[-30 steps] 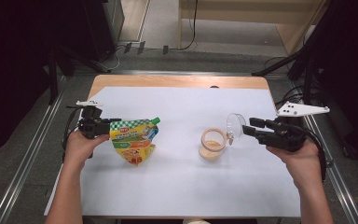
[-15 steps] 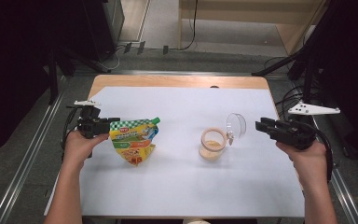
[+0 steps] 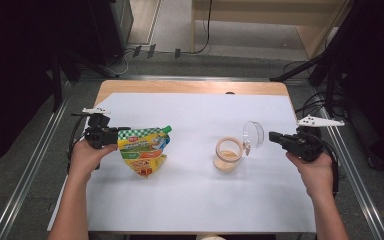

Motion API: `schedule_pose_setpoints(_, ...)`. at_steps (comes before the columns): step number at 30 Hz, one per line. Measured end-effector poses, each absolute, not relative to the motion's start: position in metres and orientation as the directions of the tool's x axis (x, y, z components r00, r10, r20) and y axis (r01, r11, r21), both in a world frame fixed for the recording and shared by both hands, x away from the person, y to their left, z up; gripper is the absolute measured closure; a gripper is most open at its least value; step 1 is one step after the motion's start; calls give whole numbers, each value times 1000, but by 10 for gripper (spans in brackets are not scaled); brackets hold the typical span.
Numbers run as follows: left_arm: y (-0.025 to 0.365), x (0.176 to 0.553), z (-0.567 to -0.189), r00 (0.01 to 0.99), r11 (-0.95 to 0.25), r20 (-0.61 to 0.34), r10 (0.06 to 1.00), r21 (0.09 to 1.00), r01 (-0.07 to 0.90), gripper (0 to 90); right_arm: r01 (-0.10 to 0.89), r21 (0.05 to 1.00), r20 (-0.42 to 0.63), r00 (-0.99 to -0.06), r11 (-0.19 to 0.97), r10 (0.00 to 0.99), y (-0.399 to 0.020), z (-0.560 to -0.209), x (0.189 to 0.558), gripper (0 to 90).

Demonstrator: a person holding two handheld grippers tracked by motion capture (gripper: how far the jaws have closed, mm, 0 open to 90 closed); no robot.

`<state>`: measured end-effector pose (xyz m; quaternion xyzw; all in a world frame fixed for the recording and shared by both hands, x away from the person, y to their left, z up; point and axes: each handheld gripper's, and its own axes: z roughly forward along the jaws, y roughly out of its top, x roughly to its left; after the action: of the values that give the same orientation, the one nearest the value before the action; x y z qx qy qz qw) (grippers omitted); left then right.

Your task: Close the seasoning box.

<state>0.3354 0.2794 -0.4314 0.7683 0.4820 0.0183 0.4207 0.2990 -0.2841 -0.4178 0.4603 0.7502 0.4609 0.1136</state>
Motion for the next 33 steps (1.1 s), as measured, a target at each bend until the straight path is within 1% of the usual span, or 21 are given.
schedule_pose_setpoints(6, 278, 336, -432, 535, -190, -375, 757, 658, 729, 465, 601, 783, 280, -570, 159, 773, -276, -424, 302, 900)
schedule_pose_setpoints(19, 276, 336, -432, 539, -186, -380, 751, 662, 726, 466, 574, 793, 253, -614, 203, 748, -259, -421, 298, 900)
schedule_pose_setpoints(28, 277, 336, -434, 536, -186, -383, 752, 657, 730, 467, 558, 805, 255, -633, 202, 731, -253, -416, 295, 900)
schedule_pose_setpoints(33, 276, 337, -434, 536, -186, -382, 753, 658, 730, 467, 548, 805, 243, -653, 226, 717, -245, -416, 292, 900)
